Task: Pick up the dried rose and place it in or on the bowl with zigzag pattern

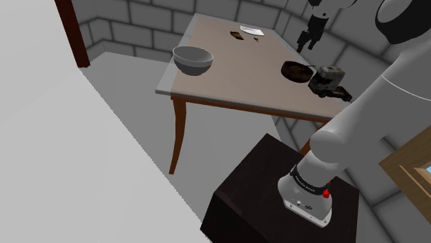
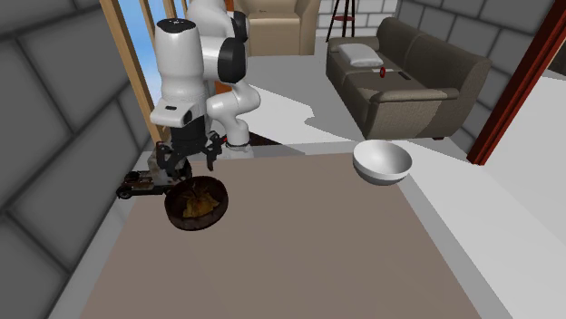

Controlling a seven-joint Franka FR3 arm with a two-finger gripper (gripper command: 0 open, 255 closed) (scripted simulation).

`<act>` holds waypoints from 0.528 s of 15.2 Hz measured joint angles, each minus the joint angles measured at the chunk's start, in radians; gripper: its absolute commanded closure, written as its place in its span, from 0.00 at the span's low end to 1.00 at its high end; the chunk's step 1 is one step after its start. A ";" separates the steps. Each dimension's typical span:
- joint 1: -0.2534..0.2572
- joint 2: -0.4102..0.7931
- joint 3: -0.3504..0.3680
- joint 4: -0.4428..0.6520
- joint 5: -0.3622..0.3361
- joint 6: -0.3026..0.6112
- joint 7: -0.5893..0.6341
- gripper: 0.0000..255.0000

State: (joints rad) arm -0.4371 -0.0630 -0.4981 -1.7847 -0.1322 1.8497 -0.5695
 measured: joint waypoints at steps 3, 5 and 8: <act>0.004 0.001 0.005 0.071 0.002 -0.069 -0.001 0.00; 0.006 0.000 0.007 0.112 0.002 -0.112 -0.003 0.00; 0.006 -0.001 0.008 0.124 0.002 -0.125 -0.002 0.00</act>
State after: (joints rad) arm -0.4307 -0.0640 -0.4903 -1.6608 -0.1303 1.7248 -0.5718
